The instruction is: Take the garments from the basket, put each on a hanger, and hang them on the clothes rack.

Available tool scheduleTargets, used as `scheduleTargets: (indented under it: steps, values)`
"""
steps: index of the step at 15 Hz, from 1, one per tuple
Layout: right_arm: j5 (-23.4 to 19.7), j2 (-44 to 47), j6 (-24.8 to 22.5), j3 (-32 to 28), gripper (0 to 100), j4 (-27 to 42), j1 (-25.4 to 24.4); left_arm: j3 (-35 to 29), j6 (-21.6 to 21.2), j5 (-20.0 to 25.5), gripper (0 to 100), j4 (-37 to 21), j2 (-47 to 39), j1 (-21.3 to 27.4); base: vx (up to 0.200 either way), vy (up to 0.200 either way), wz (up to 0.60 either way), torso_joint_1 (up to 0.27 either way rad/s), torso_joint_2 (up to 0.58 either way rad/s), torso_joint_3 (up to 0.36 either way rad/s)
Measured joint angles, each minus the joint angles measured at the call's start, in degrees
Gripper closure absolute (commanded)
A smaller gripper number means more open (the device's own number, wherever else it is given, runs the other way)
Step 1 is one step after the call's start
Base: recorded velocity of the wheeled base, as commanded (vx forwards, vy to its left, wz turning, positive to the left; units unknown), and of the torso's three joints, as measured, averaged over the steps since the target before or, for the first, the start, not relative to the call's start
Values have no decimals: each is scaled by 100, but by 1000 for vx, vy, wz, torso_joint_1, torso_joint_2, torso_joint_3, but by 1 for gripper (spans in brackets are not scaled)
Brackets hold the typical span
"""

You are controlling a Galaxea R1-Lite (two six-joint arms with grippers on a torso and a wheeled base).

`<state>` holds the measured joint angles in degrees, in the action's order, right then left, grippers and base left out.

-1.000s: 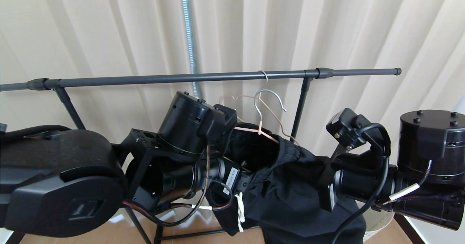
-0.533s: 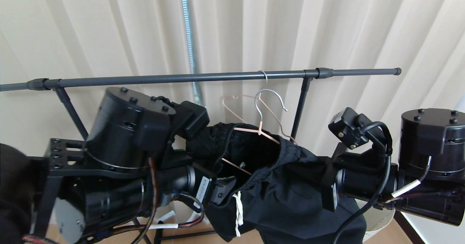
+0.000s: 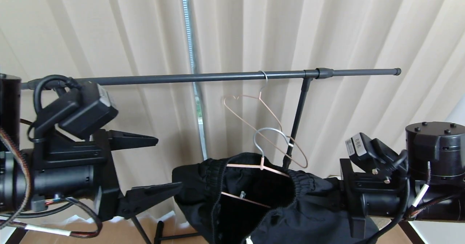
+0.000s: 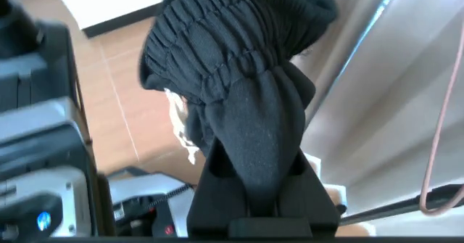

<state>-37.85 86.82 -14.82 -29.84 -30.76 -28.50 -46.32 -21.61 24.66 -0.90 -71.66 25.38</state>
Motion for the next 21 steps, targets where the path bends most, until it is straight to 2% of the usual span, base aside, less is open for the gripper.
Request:
scheduleTargets:
  steps: [1,4,6,9,16,21]
  values:
    - [-224,-13,-37,57,100,5,39,21,-417,651,0,4,41,-317,0,0,0,0,0,0]
    - [-468,-77,-45,154,100,2,69,51,-1769,1462,0,6,-223,-703,0,0,0,0,0,0]
    - [-550,-118,-45,173,100,9,74,62,-2333,1719,0,4,-472,-618,0,0,0,0,0,0]
    - [-730,-190,-45,182,100,13,78,74,-2789,1752,0,4,-822,-430,0,0,0,0,0,0]
    - [-809,-289,-45,221,100,11,45,68,-2896,1746,0,254,-1481,-22,0,0,0,0,0,0]
    - [-813,-408,-44,258,100,2,-82,116,-2894,1743,0,276,-1803,80,0,0,0,0,0,0]
